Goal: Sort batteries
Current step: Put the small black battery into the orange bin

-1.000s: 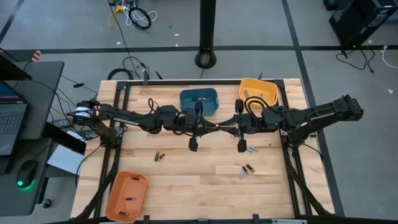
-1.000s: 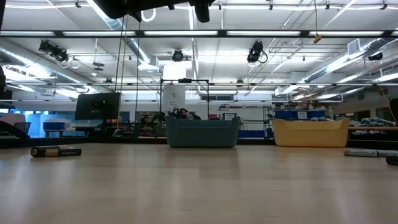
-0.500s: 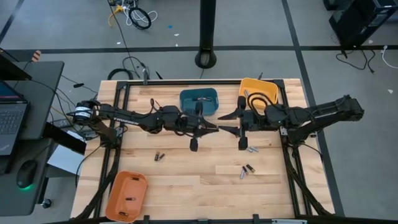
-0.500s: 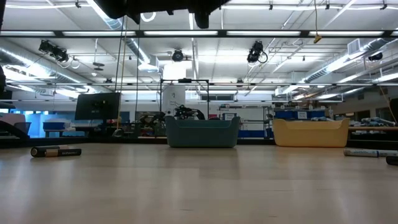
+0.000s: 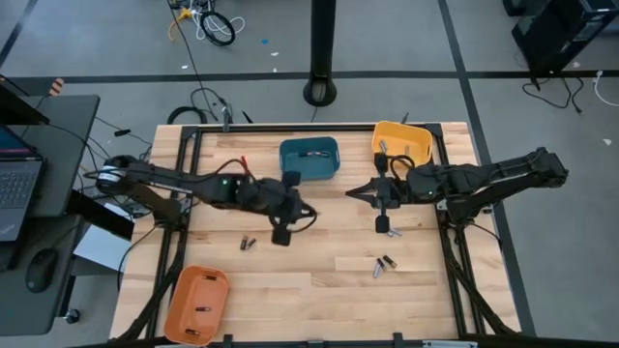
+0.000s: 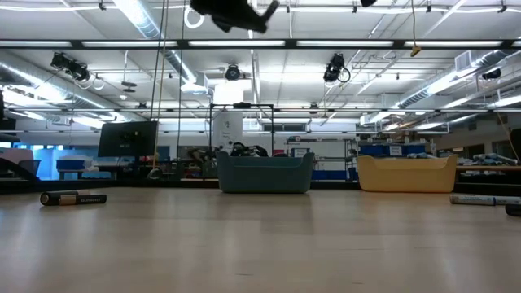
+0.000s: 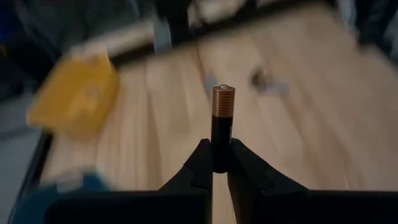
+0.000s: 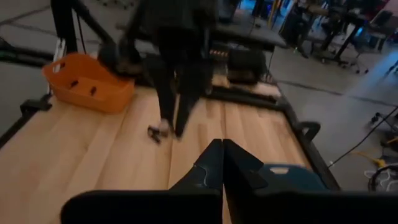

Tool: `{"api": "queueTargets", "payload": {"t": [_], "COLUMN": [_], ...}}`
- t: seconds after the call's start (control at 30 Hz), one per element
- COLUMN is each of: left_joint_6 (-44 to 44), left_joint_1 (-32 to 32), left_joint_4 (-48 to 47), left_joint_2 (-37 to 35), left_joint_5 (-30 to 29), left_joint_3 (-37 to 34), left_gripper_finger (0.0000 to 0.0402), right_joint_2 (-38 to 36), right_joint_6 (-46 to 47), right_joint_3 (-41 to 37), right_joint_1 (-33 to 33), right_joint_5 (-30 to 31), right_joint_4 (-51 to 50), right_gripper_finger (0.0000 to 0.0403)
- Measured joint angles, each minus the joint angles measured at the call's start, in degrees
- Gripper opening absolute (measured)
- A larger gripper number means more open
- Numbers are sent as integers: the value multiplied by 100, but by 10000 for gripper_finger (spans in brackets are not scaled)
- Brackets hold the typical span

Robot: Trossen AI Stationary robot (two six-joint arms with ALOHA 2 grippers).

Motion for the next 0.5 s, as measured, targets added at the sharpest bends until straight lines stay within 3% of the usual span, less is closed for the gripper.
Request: {"api": "queueTargets", "payload": {"t": [0.23, 0.5], "left_joint_6": [-1356, -4445], "left_joint_1": [-993, -2403], "left_joint_4": [-3166, -4611], "left_joint_2": [4, 53], "left_joint_5": [-737, -730], "left_joint_3": [861, 970], "left_gripper_finger": [30, 31], "right_joint_2": [34, 37], "right_joint_6": [61, 56], "right_joint_3": [-471, -1009], "right_joint_1": [2, -7], "right_joint_5": [-1, -39], "right_joint_4": [185, 635], "right_gripper_finger": [24, 16]}}
